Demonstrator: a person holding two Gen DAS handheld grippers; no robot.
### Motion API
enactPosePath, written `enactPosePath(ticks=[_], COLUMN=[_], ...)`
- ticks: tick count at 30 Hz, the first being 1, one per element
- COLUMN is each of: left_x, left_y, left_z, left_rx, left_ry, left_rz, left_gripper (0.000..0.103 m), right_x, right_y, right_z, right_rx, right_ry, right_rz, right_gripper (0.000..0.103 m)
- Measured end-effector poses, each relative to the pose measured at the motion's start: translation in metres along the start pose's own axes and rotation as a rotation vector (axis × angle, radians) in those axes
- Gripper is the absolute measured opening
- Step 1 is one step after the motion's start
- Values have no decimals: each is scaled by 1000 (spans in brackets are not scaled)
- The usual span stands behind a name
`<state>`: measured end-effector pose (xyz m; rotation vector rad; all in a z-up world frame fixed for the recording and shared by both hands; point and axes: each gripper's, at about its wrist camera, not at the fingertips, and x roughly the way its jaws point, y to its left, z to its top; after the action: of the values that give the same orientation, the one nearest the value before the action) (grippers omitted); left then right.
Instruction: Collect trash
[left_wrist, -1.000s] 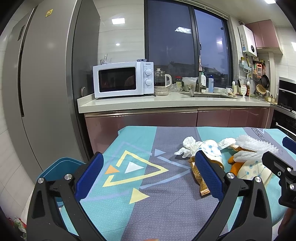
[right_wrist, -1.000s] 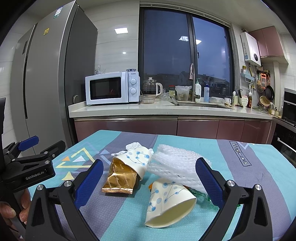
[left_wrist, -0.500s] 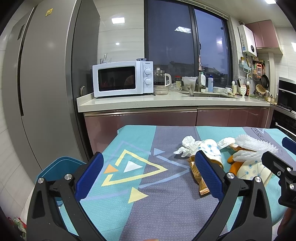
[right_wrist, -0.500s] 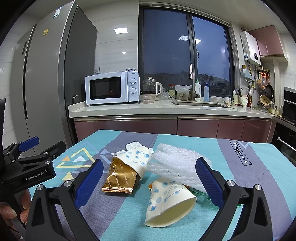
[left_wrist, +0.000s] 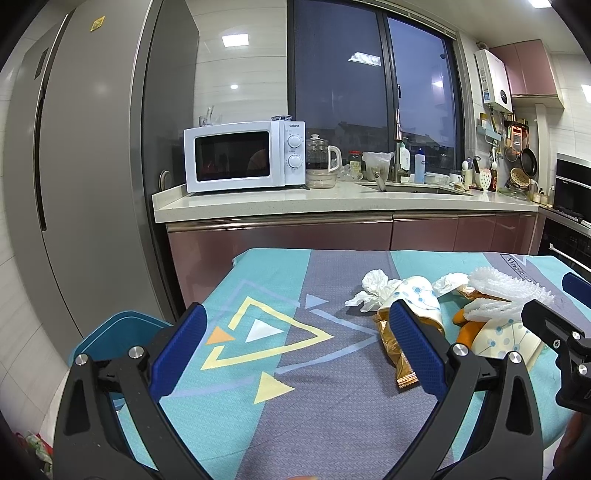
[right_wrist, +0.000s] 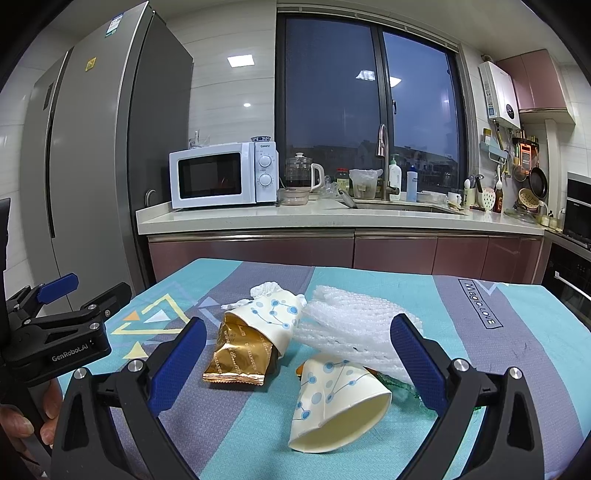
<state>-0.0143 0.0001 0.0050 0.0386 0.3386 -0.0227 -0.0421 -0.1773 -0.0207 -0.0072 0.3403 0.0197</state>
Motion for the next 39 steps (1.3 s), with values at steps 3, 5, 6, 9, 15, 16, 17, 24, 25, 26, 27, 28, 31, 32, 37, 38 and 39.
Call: enactPosePath(ticks=[3,5,6,9,15,16,17,24,25,26,27,28,31,32,37,38,39], left_x=[-2,-2,-3,-2,-1,-1,0,7,9,11,14,18,33,38,67,74,82], left_y=[-2,-4,-5,-7,-6,-7,-8,-11,-13,-15,-16,-19,-24,-27,-48,-53,-58], left_z=[0,-1,-2,-3,-2,-2,-3,-4,-4,-5,-6,-6,-8,-8,-14,-16,-18], left_rx=[2,3,4,6,7,8,9,14,17,21,24,28,29,32,70,79,84], left_ry=[-3,-4,-4,-2,3,4,5,30,36,45,56,73,120,139,228,251,279], left_rz=[-2,-5,-6,-9,-14,-15,-17,-52,-60,-71,-85,-102,-148,-167,-268,-290,-309], left_gripper=[97,97,97,97,97,97,97,97,97,97,97,97,97,97,97,97,93], right_x=[1,0,1,0,1,-1,-1,2,4,6,9,12,24,27,50,53,55], right_y=[0,0,0,0,1,-3,-3,-16,-20,-24,-29,-34,-48,-53,-71,-74,-77], right_z=[0,0,-1,0,-1,0,0,3,4,5,5,6,7,6,3,1,0], right_rx=[0,1,2,0,0,2,4,26,35,43,57,70,108,118,169,176,184], right_ry=[-2,-1,-1,-1,-2,-2,-3,-5,-2,4,13,25,68,80,167,178,188], right_rz=[-1,0,1,-1,0,1,2,-7,-10,-16,-21,-22,-28,-29,2,9,11], right_gripper=[96,96,96,96,96,96,96,96,96,96,96,96,96,96,96,96,95])
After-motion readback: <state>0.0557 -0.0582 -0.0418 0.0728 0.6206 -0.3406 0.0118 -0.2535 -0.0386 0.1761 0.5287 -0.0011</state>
